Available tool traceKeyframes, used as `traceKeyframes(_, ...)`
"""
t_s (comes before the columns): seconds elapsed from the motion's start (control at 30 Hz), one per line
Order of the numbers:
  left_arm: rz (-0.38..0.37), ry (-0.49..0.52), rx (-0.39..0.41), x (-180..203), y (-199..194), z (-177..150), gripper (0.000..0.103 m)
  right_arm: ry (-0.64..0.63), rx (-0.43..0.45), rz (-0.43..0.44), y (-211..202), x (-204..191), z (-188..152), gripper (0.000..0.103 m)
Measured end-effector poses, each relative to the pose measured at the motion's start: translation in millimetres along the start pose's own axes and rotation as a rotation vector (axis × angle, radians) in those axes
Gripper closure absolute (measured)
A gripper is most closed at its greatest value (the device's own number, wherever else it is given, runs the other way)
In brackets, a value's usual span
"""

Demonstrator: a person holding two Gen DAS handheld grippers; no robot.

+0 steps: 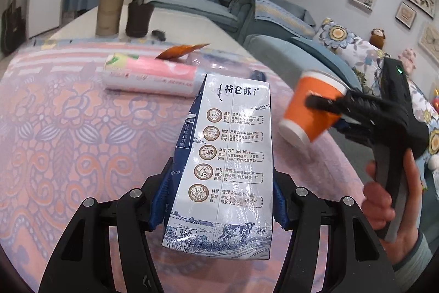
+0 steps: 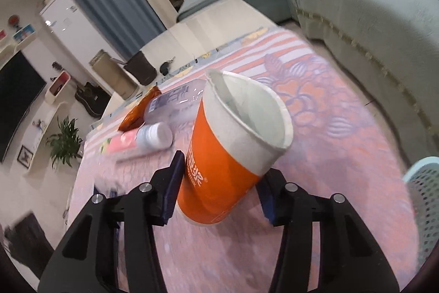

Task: Collect trash
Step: 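Carry the milk carton over the blue basket while the right tool carries the orange paper cup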

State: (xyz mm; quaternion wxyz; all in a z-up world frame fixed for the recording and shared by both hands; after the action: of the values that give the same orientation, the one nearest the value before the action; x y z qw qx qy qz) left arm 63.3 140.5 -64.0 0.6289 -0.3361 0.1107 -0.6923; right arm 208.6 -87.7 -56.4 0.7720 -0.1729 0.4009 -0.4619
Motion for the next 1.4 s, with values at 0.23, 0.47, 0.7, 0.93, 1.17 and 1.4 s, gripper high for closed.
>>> traceKeyframes(0.23, -0.084, 0.076, 0.034, 63.0, -10.8, 7.5, 0.045, -0.051, 0.104, -0.085, -86.6, 27.2, -29.1, 0.057)
traceKeyframes(0.47, -0.192, 0.219, 0.040, 158.5, -8.7, 15.9, 0.045, -0.028, 0.220, -0.172, -165.8, 67.5, -38.3, 0.057)
traceKeyframes(0.7, -0.284, 0.280, 0.017, 244.4, 9.6, 12.4, 0.045, 0.061, 0.307, -0.289, -224.5, 126.1, -44.5, 0.057)
traceKeyframes(0.93, -0.347, 0.304, -0.102, 296.8, 63.1, -19.9, 0.045, 0.196, 0.295, -0.494, -231.6, 191.7, -59.7, 0.057)
traceKeyframes(1.17, -0.404, 0.355, -0.265, 308.2, 109.8, -59.3, 0.045, 0.279, 0.189, -0.564, -203.5, 242.1, -82.8, 0.056)
traceKeyframes(1.4, -0.417, 0.343, -0.295, 305.9, 122.4, -67.1, 0.044, 0.362, 0.124, -0.552, -183.6, 274.3, -93.4, 0.052)
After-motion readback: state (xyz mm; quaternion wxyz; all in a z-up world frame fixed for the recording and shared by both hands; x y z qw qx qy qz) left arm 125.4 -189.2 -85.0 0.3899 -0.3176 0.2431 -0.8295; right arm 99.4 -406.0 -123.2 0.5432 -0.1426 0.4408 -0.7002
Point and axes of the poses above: each gripper's, at about its wrist camera, not at the fingertips, and y roughly the way its jaws point, x to its right, z to its top, the point moved 1 cm from there along y, roughly the way its jaws point, and after that the axes turned 3 degrees about x, right-handed, at the moved point
